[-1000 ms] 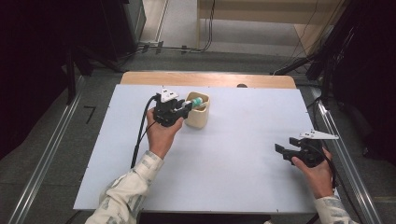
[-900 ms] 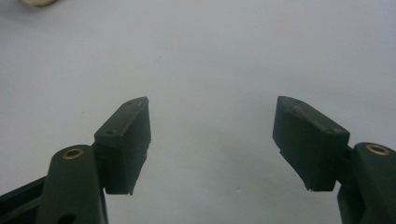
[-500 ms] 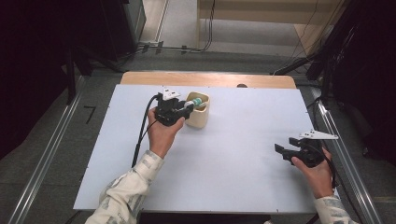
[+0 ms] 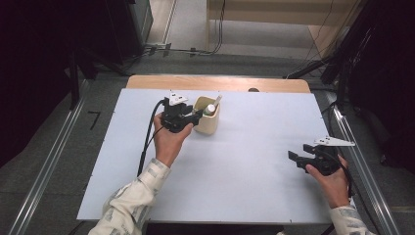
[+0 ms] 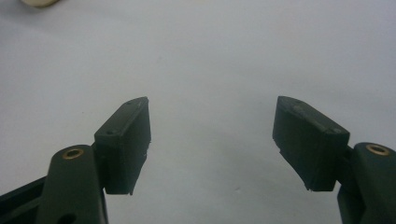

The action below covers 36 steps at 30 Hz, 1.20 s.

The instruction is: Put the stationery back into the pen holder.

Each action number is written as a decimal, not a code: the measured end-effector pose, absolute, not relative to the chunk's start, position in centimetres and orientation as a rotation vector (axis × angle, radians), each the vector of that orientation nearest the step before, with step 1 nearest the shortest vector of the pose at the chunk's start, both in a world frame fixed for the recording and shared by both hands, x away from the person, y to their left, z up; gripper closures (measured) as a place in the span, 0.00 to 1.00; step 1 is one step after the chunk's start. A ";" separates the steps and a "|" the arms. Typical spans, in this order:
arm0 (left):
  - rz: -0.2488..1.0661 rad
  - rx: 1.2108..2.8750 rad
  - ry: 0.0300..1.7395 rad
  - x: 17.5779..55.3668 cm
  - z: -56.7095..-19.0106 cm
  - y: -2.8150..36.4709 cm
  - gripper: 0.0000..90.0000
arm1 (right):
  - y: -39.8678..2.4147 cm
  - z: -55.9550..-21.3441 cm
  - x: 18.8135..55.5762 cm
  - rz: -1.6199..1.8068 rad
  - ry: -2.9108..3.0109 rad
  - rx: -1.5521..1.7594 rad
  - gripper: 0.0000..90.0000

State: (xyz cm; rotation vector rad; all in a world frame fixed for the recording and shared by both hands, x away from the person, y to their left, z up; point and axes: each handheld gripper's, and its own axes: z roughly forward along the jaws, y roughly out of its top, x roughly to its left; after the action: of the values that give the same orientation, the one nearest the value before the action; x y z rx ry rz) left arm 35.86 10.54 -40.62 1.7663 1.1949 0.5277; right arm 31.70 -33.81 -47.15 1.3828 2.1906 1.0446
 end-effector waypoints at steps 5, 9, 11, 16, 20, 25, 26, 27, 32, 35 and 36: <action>0.528 1.766 1.199 35.9 -40.8 10.6 0.61 | -33.8 -47.1 31.7 1.043 2.192 1.382 0.30; 0.534 1.767 1.208 35.9 -40.8 10.7 0.58 | -33.8 -47.1 31.7 1.045 2.192 1.382 0.30; 0.542 1.764 1.217 35.9 -40.9 10.8 0.57 | -33.8 -47.1 31.7 1.048 2.190 1.383 0.30; 0.538 1.766 1.232 36.1 -41.2 10.9 0.52 | -33.8 -47.1 31.7 1.048 2.188 1.383 0.30; 0.526 1.761 1.243 36.2 -41.5 11.1 0.47 | -33.9 -47.1 31.7 1.046 2.188 1.386 0.30; 0.521 1.758 1.244 36.1 -41.7 11.1 0.42 | -33.9 -47.1 31.7 1.046 2.186 1.387 0.30; 0.520 1.756 1.243 36.0 -41.7 11.2 0.41 | -33.9 -47.1 31.7 1.047 2.185 1.389 0.30; 0.518 1.756 1.244 36.0 -41.8 11.3 0.40 | -33.9 -47.1 31.7 1.047 2.185 1.388 0.30; 0.515 1.765 1.268 35.9 -42.1 11.6 0.34 | -33.9 -47.1 31.6 1.048 2.185 1.388 0.30; 0.529 1.765 1.270 35.8 -42.0 11.7 0.31 | -33.9 -47.1 31.7 1.047 2.184 1.388 0.30; 0.537 1.764 1.271 35.7 -42.0 11.7 0.29 | -33.9 -47.1 31.6 1.048 2.183 1.389 0.30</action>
State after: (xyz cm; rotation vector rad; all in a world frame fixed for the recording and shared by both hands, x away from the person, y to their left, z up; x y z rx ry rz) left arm 35.73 11.66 -41.97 1.7636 1.2711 0.5372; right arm 31.65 -33.92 -47.07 1.3886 2.1834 1.0475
